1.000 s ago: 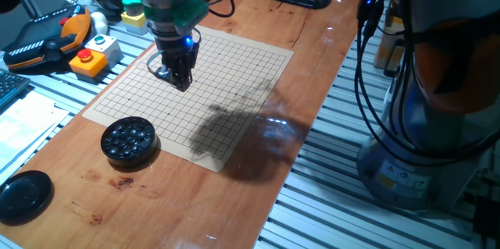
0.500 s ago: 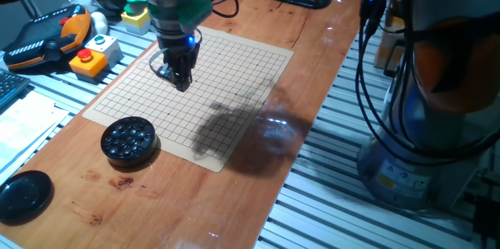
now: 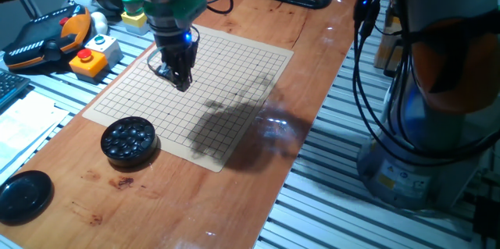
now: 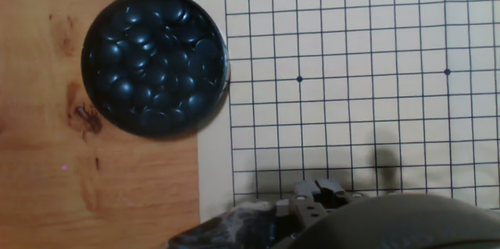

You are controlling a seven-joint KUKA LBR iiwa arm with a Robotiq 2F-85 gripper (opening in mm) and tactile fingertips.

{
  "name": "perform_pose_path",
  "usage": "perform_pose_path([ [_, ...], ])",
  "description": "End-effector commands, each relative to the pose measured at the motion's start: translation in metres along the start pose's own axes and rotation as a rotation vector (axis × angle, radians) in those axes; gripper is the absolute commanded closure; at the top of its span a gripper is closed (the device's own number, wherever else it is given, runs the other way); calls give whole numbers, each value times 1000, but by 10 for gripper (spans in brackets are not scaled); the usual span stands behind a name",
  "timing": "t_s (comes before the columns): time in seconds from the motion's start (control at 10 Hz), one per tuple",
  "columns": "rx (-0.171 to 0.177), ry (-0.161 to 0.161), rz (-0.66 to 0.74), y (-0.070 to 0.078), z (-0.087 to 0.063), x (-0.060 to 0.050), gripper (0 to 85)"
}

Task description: Play the first move as black on the 3-4 point in the upper right corner of the Go board

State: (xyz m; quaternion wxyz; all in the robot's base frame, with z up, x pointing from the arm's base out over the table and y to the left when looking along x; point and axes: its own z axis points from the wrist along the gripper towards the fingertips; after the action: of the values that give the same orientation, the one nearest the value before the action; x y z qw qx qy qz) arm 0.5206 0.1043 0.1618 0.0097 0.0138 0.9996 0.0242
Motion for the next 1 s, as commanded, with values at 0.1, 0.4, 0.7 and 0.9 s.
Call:
perform_pose_path([
  [0.1, -3, -23, 11, 11, 2, -7, 843],
  [0.4, 18, -37, 4, 37, -1, -20, 843],
  [0.7, 21, -44, 39, 66, 4, -27, 843],
  [0.9, 17, -38, 36, 75, 8, -28, 843],
])
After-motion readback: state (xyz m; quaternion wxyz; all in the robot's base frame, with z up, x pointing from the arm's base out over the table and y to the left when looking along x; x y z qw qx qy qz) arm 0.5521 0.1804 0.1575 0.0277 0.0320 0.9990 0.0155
